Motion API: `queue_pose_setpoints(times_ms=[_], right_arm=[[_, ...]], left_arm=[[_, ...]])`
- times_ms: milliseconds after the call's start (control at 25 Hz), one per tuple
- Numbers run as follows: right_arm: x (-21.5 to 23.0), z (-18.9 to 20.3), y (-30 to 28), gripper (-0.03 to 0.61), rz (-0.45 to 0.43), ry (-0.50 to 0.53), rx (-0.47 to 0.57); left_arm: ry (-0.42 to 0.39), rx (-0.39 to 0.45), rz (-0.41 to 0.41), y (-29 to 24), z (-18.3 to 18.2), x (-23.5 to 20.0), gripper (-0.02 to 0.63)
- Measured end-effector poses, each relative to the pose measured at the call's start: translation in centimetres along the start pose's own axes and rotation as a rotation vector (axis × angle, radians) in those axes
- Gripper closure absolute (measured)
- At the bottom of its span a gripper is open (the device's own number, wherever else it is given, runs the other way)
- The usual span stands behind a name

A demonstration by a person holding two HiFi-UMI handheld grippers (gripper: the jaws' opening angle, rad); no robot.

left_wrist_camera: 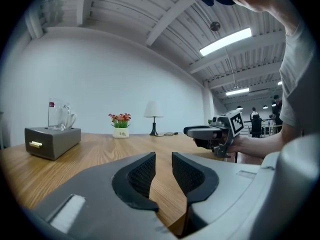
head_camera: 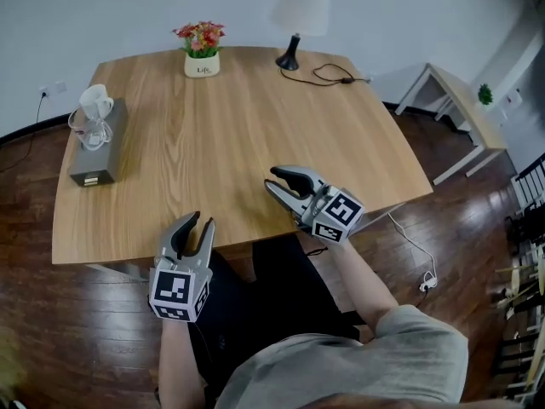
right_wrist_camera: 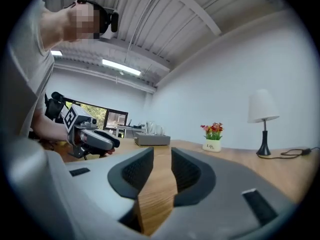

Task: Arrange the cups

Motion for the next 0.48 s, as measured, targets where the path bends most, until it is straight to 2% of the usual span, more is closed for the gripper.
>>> queue_pose_setpoints(times_ms=[120, 280, 480], right_arm=[[-0.6, 0.7, -0.2, 0.474, -0.039, -0.05, -0.026], [-1.1, 1.5, -0.5, 0.474, -0.084, -0.128, -0.061], [-1.9, 1.7, -0.2, 0.474, -0.126, -0.155, -0.074]], left_arm=[[-0.051, -0.021, -0.008, -0.5, 0.2, 0.1, 0.515], [-0.047, -0.026, -0.014, -1.1, 0.1, -0.2, 0.515], [-0.074, -0.037, -0.033, -1.4, 0.2, -0.2, 0.515]])
Point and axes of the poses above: the fingertips, and each gripper's own axes: y backward along the fingers, x to its right, z out of its underside, the point moved 3 cm from there along y, backward along the fingers, and after that the axes turned 12 degrees about -z, right-handed, at the moved point
